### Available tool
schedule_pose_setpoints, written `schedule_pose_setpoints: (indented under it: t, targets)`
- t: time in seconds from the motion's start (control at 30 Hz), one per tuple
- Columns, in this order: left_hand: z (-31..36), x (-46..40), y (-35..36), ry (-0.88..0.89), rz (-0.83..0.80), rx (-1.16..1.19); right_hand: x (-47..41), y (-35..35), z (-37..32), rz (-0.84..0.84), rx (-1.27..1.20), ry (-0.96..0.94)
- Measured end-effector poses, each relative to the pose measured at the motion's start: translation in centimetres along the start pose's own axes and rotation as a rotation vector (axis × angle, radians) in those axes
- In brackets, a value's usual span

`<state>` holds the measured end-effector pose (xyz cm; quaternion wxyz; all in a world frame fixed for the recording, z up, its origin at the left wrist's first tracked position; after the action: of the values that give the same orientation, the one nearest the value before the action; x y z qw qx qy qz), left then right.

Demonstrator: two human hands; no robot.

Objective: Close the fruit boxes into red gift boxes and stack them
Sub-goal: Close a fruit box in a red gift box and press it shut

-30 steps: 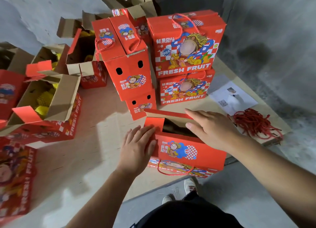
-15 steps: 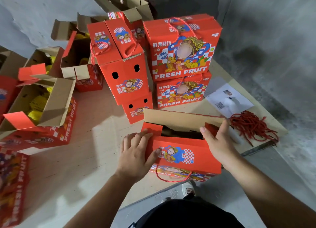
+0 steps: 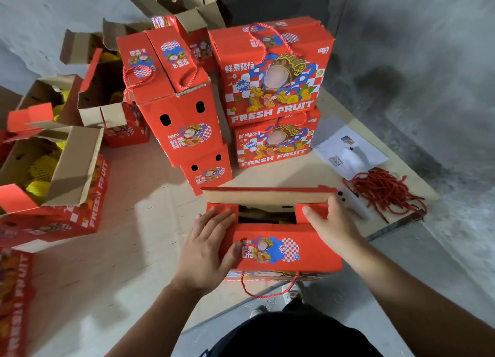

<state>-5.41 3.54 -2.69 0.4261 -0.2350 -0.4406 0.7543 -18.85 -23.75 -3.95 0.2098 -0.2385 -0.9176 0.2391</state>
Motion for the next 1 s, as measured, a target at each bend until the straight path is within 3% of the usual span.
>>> schedule_pose_setpoints:
  t: [0.07, 0.17, 0.23, 0.3, 0.4, 0.47, 0.5, 0.63, 0.73, 0.8, 1.0]
  targets:
    - [-0.1, -0.1, 0.6, -0.063, -0.088, -0.137, 1.3, 0.5, -0.6, -0.016, -0.130, -0.154]
    - [0.3, -0.2, 0.9, -0.111, -0.140, -0.273, 3.0, 1.2, -0.3, -0.172, -0.330, -0.249]
    - [0.5, -0.3, 0.8, -0.123, -0.145, -0.263, 3.3, 0.9, -0.4, -0.252, -0.278, -0.280]
    - [0.4, 0.2, 0.5, -0.129, -0.060, -0.068, 2.8, 0.1, -0.6, -0.268, -0.142, -0.278]
    - [-1.3, 2.4, -0.6, -0.257, 0.246, 0.448, 1.6, -0.8, -1.4, -0.307, 0.104, -0.242]
    - [-2.2, 3.1, -0.8, -0.322, 0.348, 0.601, 1.1, -1.0, -1.9, -0.348, 0.287, -0.210]
    - [-2.3, 2.6, -1.1, -0.304, 0.325, 0.578, 0.9, -1.3, -2.2, -0.340, 0.398, -0.207]
    - [-0.6, -1.7, -4.1, -0.076, 0.114, 0.036, 1.1, -1.2, -4.0, -0.225, 0.805, -0.296]
    - [0.0, -4.5, -5.4, -0.058, -0.029, -0.282, 1.8, 0.1, -3.7, -0.222, 0.922, -0.323]
    - [0.4, -5.4, -4.0, -0.029, -0.162, -0.454, 2.0, 0.8, -2.4, -0.251, 0.958, -0.221]
    - [-0.1, -5.3, -0.1, -0.008, -0.403, -0.372, 2.4, 1.5, -1.1, -0.261, 0.866, -0.130]
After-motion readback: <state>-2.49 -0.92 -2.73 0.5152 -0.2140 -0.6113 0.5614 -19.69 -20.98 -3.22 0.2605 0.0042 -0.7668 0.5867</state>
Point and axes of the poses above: each hand's wrist, its own x-axis away from the middle knuckle, its own y-axis out of the palm, z = x × y, the point moved 10 cm from there along -x, towards the middle knuckle, and after that the axes turned 14 degrees about -z, right-handed, at the moved point
